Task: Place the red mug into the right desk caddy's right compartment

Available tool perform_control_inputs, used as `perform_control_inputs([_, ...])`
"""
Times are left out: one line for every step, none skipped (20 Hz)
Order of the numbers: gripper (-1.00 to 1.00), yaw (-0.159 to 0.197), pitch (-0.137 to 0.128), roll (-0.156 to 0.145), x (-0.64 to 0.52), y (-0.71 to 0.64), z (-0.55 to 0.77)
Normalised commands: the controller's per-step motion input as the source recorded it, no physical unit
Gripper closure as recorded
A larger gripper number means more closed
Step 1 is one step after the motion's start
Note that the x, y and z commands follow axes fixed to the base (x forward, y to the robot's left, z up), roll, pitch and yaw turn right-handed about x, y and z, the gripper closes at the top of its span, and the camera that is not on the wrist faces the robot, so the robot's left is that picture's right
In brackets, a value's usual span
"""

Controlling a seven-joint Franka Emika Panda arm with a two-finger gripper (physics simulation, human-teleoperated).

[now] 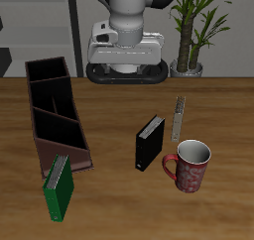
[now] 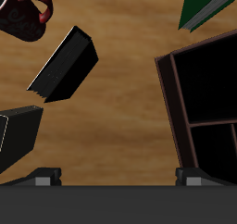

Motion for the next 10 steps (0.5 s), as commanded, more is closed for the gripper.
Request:
perform_control_inputs([-1.00, -0.018, 0.004, -0.018, 0.28, 0.10, 0.04])
perform_control_inputs([-1.00, -0.028, 0.004, -0.070, 0.28, 0.04, 0.08])
perform_control_inputs([-1.00, -0.054, 0.000, -0.019, 0.30, 0.14, 0.09])
perform_control_inputs([-1.00, -0.011, -0.029, -0.058, 0.24, 0.06, 0.09])
perform_control_inputs([-1.00, -0.013, -0.031, -0.040, 0.18, 0.11, 0.08])
perform_control_inputs([-1.00, 0.021, 0.026, -0.005, 0.45, 0.42, 0.07])
perform_control_inputs([-1.00, 0.001, -0.028, -0.030, 0.23, 0.25, 0.04])
perform_control_inputs([-1.00, 0.007, 0.008, 0.023, 0.13, 0.19, 0.01])
perform_control_inputs([-1.00, -0.006, -0.019, -0.037, 0.33, 0.42, 0.09])
perform_control_inputs([-1.00, 0.001, -0.006, -0.003, 0.28, 0.40, 0.05])
